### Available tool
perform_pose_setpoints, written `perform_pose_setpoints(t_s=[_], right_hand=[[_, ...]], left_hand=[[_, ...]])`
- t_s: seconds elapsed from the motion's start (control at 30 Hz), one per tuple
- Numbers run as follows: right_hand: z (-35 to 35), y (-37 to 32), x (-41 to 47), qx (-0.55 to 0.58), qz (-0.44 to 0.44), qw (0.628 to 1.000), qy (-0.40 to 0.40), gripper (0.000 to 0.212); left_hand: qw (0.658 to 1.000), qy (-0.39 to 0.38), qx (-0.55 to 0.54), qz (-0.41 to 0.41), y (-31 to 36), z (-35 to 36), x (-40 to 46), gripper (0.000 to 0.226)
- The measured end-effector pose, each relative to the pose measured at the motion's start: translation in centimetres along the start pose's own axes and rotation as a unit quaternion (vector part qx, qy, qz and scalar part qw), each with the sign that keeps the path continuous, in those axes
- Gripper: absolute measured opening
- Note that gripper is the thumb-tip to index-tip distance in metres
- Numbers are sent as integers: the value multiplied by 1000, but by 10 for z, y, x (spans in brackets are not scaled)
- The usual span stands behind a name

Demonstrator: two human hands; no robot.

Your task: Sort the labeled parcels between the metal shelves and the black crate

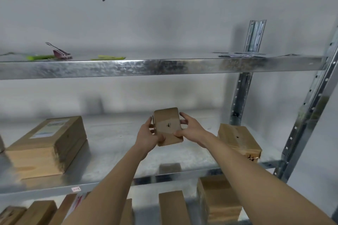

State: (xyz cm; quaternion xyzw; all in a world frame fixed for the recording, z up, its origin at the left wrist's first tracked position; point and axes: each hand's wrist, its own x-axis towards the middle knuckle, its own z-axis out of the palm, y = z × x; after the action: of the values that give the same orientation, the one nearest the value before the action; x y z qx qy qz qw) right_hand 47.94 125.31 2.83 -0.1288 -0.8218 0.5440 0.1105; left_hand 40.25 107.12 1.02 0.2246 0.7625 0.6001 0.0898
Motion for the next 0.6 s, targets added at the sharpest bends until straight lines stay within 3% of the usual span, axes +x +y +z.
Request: perform_pose_setpoints(t_s=[0.27, 0.5, 0.6], right_hand=[[27, -39, 3, 12, -45, 999, 16, 70], [48, -59, 8, 72, -46, 994, 65, 50], [55, -57, 10, 71, -47, 995, 60, 59]], left_hand=[[996, 39, -79, 24, 19, -35, -5, 56], [988, 98, -115, 30, 18, -60, -8, 51], [989, 97, -105, 41, 15, -69, -8, 54]])
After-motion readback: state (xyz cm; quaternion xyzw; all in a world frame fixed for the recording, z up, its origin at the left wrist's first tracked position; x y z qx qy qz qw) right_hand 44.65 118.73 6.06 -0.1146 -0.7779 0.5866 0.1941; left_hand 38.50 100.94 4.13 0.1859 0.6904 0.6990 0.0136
